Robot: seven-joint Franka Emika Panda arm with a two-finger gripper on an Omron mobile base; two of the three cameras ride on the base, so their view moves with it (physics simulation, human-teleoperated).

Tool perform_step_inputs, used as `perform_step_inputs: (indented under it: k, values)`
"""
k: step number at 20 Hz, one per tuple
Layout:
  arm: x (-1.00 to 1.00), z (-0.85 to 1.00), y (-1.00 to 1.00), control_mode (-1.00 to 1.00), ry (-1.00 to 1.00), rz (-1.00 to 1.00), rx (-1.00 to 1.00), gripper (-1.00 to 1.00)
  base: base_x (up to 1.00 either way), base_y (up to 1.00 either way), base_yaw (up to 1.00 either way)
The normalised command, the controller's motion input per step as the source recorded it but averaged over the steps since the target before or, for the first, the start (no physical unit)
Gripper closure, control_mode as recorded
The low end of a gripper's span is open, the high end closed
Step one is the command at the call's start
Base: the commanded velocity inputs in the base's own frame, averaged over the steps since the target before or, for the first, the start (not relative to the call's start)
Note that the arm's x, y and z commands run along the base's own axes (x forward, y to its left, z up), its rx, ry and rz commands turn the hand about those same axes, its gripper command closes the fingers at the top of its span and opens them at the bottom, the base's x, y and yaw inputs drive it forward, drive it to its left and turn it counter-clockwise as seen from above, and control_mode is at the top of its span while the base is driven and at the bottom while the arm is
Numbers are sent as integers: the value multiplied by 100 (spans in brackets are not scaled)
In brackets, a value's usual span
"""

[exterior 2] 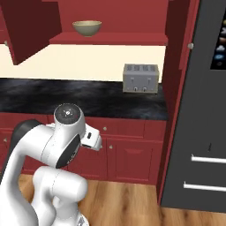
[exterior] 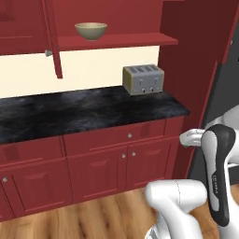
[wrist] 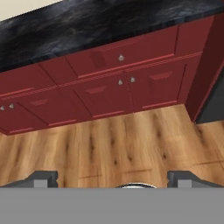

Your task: Move the bowls from the cabinet to the plates on the dining table.

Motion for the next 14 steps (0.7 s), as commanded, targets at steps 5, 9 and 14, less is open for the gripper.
perform_step_inputs:
  k: [5, 9, 14]
  values:
    - [0, 0, 0, 100, 0, 0, 0, -100, 0, 51, 0]
    - [0, 0, 0, 100, 0, 0, 0, -100, 0, 32, 0]
    - [0, 0, 0, 100, 0, 0, 0, -100, 0, 0, 0]
